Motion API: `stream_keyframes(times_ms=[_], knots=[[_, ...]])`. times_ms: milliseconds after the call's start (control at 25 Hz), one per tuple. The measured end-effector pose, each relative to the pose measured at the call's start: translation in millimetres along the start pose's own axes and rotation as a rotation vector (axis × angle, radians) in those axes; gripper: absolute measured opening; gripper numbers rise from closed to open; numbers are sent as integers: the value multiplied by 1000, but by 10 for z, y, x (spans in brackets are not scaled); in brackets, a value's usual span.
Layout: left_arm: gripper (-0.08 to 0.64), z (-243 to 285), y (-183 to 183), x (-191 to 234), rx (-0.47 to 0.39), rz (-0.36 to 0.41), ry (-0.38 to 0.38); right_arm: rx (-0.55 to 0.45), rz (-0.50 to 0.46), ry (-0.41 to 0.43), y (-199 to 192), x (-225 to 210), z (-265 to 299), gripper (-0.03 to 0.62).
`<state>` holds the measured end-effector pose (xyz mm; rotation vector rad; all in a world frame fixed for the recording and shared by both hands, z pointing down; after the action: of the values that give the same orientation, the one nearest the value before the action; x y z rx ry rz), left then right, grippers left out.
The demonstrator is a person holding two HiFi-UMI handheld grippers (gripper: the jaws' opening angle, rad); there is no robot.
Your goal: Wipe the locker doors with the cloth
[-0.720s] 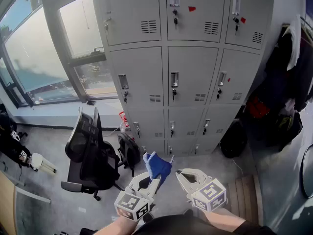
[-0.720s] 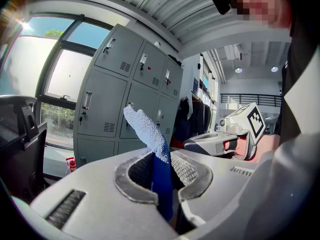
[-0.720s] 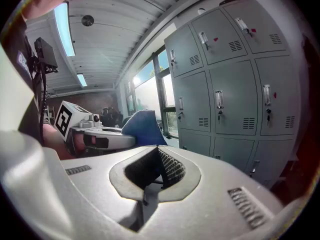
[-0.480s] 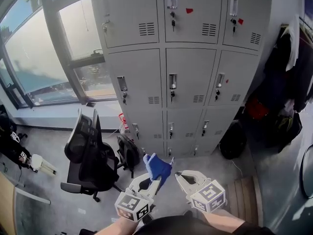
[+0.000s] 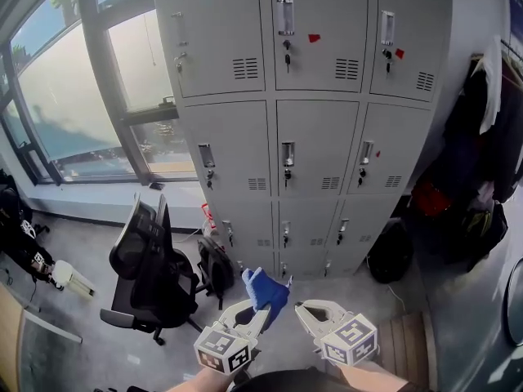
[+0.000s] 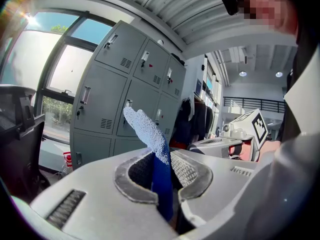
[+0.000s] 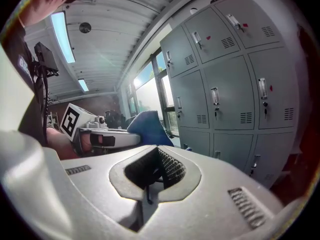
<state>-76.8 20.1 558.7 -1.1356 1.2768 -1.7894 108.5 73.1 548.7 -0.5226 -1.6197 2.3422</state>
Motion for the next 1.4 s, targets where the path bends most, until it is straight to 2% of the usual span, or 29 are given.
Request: stream_keyframes(times_ms=[160, 520, 680, 880, 1080, 1240, 1400], knots=[[60, 68, 66, 5, -11, -10, 48, -8, 7, 15, 9, -151, -76, 6], [60, 120, 301, 71, -91, 5, 262, 1, -2, 137, -57, -448, -145, 6], [60, 162, 326, 125, -91, 1, 304, 9, -8, 175, -103, -574, -83, 6], [60, 215, 452, 439, -124, 11, 323, 24, -29, 182, -48, -637, 160, 6], [60, 242, 704, 1002, -176, 49, 308, 46, -47, 141, 131, -657, 557, 6], [60, 257, 1047, 1530, -209, 107, 268, 12, -69, 93, 544, -653, 1013, 6], [60, 276, 1380, 2022, -205, 161, 215, -29, -86, 43, 1101, -593, 1514, 6]])
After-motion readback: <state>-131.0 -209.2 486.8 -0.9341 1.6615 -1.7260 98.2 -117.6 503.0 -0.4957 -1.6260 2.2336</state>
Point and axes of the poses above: the fingertips, and each gripper's own axes: z forward along the fingers, x to its left, y out of its top, the point moved 9 cm from there along -z, backward along the fingers, and after that the axes turned 9 degrees about -y, right-handed, at the moved point
